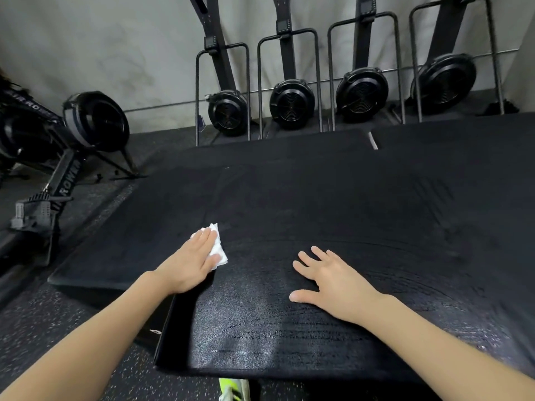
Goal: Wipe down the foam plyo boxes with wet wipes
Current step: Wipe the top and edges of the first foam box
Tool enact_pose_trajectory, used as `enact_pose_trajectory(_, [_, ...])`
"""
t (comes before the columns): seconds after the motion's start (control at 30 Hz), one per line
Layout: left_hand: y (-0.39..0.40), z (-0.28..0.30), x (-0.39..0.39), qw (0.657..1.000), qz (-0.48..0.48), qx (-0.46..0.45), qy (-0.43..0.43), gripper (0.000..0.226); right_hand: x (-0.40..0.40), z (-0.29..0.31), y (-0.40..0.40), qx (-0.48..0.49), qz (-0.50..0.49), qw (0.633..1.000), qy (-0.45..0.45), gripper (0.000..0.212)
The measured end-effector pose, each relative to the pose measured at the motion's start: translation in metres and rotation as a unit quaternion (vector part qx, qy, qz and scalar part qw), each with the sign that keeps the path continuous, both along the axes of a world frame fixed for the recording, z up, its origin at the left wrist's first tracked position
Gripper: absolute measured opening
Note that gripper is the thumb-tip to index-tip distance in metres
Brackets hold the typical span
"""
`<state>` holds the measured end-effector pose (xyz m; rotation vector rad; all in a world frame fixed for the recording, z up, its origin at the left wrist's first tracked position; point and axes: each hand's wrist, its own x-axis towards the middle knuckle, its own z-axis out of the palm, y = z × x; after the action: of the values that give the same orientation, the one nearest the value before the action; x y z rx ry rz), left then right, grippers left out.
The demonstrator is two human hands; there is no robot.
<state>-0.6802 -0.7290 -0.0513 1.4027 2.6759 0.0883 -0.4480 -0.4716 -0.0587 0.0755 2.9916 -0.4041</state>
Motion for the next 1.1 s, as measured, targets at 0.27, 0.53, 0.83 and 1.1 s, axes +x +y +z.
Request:
enact_pose_trajectory(0.27, [0.122,-0.01,0.002,0.998,-0.006,-0.068,0.0,0.093,-0.001,-0.003,0.0,-0.002,0.007,1.0,0.013,0.102])
enact_pose_trajectory(0.53, [0.25,-0.008,0.049,0.993,-0.089,-0.081,-0.003,0.072,-0.004,-0.013,0.005,-0.018,0.011,0.999,0.032,0.079])
enact_pose_trajectory(0.83, [0.336,0.002,0.095,0.979,-0.176,-0.102,-0.031,0.075,-0.009,-0.023,0.024,-0.068,0.029,0.994,0.081,0.075])
enact_pose_trajectory(1.1, [0.377,0.006,0.111,0.971,-0.212,-0.106,-0.032,0.075,0.037,-0.004,0.115,-0.001,-0.101,0.993,0.058,0.093])
